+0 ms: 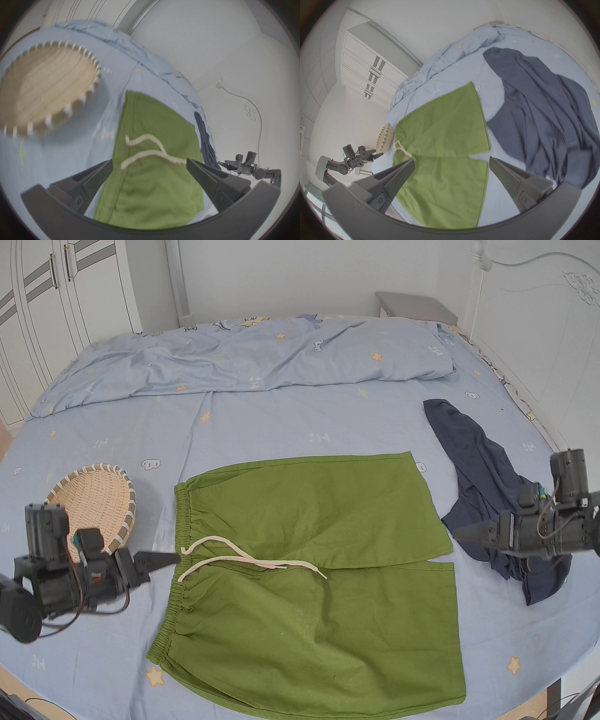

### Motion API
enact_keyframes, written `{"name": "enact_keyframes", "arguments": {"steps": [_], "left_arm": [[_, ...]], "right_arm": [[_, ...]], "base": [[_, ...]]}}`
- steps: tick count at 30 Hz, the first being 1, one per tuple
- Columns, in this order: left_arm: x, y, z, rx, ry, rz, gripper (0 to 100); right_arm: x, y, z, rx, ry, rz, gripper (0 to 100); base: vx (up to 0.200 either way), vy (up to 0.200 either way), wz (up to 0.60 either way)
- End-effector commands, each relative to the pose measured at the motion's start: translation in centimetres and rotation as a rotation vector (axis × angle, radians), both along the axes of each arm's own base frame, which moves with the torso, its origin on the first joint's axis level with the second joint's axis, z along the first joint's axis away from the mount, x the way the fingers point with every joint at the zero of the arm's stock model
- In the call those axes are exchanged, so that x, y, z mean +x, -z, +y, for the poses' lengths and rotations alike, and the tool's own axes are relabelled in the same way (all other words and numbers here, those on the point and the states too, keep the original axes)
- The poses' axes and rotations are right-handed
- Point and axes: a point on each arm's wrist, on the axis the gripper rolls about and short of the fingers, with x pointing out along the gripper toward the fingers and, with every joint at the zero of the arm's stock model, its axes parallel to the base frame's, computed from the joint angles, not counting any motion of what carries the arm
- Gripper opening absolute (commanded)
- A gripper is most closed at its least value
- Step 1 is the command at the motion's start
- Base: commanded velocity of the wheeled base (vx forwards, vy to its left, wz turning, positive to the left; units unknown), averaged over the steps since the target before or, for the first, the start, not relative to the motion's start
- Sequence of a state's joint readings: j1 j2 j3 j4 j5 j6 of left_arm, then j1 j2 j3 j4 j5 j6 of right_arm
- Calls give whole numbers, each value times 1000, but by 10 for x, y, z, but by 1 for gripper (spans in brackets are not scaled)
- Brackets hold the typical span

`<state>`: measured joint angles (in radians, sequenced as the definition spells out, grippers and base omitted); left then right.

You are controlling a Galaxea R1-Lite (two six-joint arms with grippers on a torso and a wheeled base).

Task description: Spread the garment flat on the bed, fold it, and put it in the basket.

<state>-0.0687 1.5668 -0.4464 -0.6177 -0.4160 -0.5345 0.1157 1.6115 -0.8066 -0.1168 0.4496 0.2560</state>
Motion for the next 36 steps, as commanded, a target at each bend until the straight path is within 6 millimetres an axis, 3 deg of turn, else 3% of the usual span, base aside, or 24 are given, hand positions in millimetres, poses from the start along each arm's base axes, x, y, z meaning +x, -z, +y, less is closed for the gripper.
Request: {"name": "enact_keyframes", "arguments": {"steps": [1,4,11,21,36], "left_arm": [[-105,26,3,-168,89,132,100],[-116,38,4,-193,96,199,100],[-116,56,3,-203,107,353,100],[-89,78,9,-178,56,470,100],[-67,86,18,-166,30,403,100]], "right_arm": [[-97,11,-9,11,-6,-10,100],[-105,11,-5,10,-36,-19,100],[-108,8,0,11,-74,-35,100],[-108,8,1,14,-80,-40,100],[-107,6,-1,15,-70,-49,100]], "base": [[0,0,0],[0,0,0],[0,0,0],[0,0,0],[0,0,0]]}}
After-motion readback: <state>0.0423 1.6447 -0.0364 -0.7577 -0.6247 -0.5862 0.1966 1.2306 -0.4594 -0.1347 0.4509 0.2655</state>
